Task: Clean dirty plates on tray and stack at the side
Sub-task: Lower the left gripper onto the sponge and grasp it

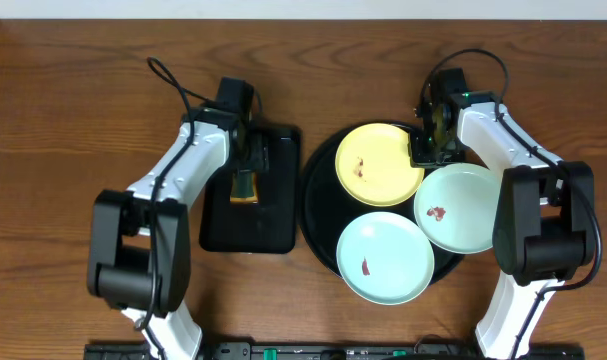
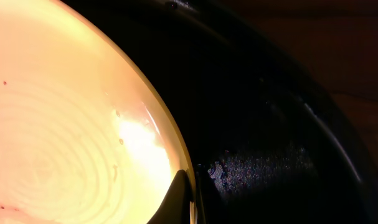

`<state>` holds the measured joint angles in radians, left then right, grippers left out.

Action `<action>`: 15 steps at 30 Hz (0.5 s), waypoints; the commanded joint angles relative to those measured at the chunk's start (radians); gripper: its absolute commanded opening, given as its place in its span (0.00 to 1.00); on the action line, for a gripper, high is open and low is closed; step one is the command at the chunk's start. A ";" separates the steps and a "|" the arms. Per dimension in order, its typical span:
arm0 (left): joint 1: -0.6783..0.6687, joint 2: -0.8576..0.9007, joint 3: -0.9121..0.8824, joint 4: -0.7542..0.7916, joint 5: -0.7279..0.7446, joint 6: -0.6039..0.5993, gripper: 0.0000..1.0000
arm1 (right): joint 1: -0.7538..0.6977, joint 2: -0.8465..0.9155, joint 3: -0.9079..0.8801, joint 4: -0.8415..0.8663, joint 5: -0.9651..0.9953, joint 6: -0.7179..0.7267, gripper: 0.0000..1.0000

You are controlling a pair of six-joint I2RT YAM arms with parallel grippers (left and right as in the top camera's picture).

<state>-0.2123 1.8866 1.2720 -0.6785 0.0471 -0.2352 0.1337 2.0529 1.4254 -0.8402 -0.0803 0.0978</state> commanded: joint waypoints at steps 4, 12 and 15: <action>-0.003 0.083 0.011 0.013 -0.055 0.012 0.66 | 0.018 0.001 -0.007 0.001 0.024 -0.006 0.01; -0.003 0.058 0.015 0.007 -0.055 0.012 0.08 | 0.018 0.001 -0.007 0.002 0.024 -0.006 0.01; -0.003 0.037 0.015 -0.025 -0.029 0.011 0.76 | 0.018 0.000 -0.007 0.001 0.024 -0.006 0.02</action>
<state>-0.2134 1.9648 1.2720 -0.6827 0.0132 -0.2279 0.1337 2.0529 1.4254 -0.8402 -0.0803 0.0978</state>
